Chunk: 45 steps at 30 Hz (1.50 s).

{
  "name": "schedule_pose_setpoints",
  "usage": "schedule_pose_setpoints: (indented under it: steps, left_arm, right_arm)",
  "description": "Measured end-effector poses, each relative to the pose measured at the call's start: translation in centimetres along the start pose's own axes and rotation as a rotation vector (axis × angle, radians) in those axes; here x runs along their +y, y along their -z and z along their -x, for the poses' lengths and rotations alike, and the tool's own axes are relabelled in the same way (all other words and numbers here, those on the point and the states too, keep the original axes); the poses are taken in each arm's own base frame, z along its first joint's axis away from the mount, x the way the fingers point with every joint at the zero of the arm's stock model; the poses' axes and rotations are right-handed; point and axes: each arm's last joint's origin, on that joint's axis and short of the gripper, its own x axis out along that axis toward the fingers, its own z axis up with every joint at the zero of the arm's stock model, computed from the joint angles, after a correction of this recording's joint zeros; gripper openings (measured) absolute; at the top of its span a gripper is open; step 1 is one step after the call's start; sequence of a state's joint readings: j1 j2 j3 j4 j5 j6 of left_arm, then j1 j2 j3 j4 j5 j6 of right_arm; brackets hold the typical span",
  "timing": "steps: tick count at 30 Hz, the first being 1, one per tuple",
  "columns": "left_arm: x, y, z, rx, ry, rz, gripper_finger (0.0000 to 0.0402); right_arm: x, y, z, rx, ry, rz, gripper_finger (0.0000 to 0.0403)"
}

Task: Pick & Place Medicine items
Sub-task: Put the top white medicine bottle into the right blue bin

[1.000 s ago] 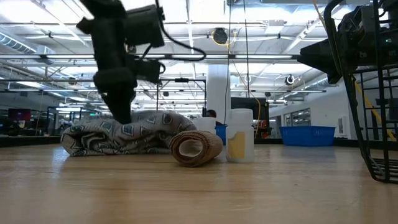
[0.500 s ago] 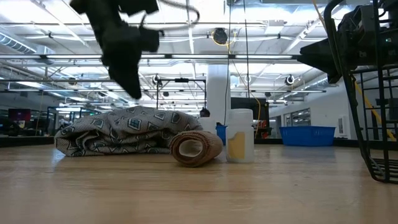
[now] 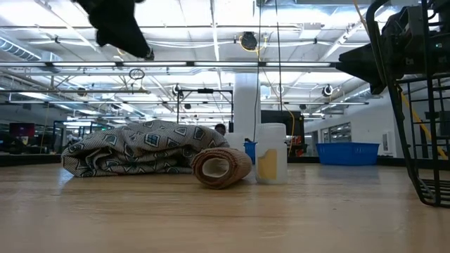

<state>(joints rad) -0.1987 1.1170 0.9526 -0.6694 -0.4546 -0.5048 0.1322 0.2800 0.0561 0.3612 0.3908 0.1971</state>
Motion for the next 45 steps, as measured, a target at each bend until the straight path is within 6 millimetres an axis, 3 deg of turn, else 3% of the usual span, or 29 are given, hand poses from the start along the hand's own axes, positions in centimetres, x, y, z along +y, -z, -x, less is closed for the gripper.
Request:
schedule_pose_setpoints:
  steps: [3,8,13,18,28,38,45]
  left_arm:
    - [-0.7,1.5,0.5,-0.03,0.012,0.038,0.0123]
    - [-1.6,4.8,-0.5,-0.036,0.005,0.138,0.0121]
    - [-1.4,9.2,-1.6,-0.049,-0.081,0.258,0.011]
    - [-1.1,11.7,-2.7,-0.059,-0.076,0.379,0.0108]
    - [-0.5,12.4,-3.5,-0.073,-0.089,0.38,0.0113]
    - [0.2,11.8,-4.0,-0.08,-0.133,0.383,0.0113]
    - [0.5,11.5,-4.3,-0.091,-0.148,0.386,0.0113]
  right_arm:
    - [0.0,0.0,0.0,0.0,0.0,0.0,0.0116]
    - [0.0,0.0,0.0,0.0,0.002,0.001,0.0116]
    - [0.0,0.1,0.0,0.005,0.005,0.034,0.0116]
    - [0.0,0.0,-0.1,-0.003,0.002,0.002,0.0116]
    - [0.4,-0.2,-0.9,-0.044,-0.007,-0.045,0.0123]
    - [0.2,1.4,-2.6,0.07,0.059,-0.012,0.0178]
    - [1.3,-0.9,-7.6,0.268,0.087,0.091,0.0211]
